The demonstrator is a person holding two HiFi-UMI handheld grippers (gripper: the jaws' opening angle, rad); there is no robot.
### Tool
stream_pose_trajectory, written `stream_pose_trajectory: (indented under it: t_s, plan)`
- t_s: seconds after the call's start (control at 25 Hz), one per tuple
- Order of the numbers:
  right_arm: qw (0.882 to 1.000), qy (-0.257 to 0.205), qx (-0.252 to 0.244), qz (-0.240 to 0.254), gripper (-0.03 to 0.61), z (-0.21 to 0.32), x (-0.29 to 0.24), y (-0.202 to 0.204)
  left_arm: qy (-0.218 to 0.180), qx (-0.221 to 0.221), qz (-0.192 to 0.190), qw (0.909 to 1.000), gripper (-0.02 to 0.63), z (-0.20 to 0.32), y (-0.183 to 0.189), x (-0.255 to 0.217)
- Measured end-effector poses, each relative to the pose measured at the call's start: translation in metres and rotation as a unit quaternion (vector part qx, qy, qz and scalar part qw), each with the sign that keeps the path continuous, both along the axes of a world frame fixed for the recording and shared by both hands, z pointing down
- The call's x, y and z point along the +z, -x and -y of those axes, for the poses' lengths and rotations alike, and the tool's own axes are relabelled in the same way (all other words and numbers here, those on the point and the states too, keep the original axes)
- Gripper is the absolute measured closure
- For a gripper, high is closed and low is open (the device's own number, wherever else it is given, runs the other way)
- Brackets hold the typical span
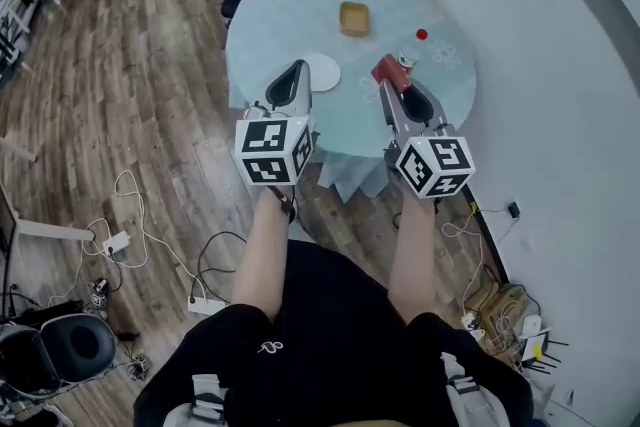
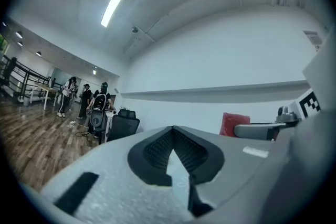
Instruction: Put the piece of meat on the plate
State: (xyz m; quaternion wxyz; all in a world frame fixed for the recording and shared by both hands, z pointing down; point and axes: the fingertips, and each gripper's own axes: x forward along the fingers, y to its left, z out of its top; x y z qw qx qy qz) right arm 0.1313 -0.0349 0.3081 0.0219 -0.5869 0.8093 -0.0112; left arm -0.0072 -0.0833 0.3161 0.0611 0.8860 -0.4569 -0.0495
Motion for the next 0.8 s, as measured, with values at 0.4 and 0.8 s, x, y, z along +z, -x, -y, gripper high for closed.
stream_pose_trajectory:
  t_s: [0.4,0.8]
  plan:
    - [0.999,0.038,0.016,0.015,0.472,0.187,0.023,0.029,0.035,0.018,0.033,0.9987,0.617,0.185,0.02,0.022]
    - [0.996,0.081,0.024,0.019,0.472,0.256,0.053,0.017,0.086,0.013,0.028,0.9958,0.617,0.246,0.026,0.064]
